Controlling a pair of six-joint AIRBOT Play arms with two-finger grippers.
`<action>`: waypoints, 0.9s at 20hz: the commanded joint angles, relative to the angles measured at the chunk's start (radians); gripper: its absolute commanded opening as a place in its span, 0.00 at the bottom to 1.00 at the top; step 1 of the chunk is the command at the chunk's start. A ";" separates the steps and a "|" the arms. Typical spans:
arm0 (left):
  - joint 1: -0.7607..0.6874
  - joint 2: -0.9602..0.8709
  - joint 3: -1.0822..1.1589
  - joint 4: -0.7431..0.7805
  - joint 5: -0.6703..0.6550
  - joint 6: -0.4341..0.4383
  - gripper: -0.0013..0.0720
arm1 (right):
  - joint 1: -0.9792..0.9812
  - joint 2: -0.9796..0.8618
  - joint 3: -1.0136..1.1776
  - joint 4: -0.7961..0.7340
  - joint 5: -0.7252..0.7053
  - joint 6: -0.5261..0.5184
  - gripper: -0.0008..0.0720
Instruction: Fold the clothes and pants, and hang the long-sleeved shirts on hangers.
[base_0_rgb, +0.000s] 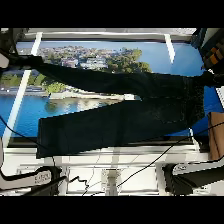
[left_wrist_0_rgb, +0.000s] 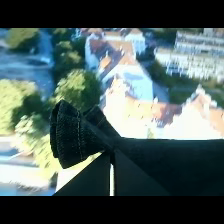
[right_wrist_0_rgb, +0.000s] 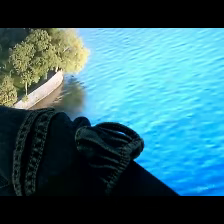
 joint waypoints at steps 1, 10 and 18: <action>0.003 0.040 0.001 0.128 -0.173 -0.031 0.04 | -0.001 0.005 0.001 -0.005 0.003 0.000 0.11; -0.010 -0.349 0.001 -0.062 0.230 -0.030 0.39 | 0.000 0.005 0.001 -0.006 -0.031 0.000 0.11; 0.127 -0.328 -0.002 -0.140 -0.062 -0.178 0.90 | -0.001 0.005 0.001 -0.013 -0.033 0.000 0.11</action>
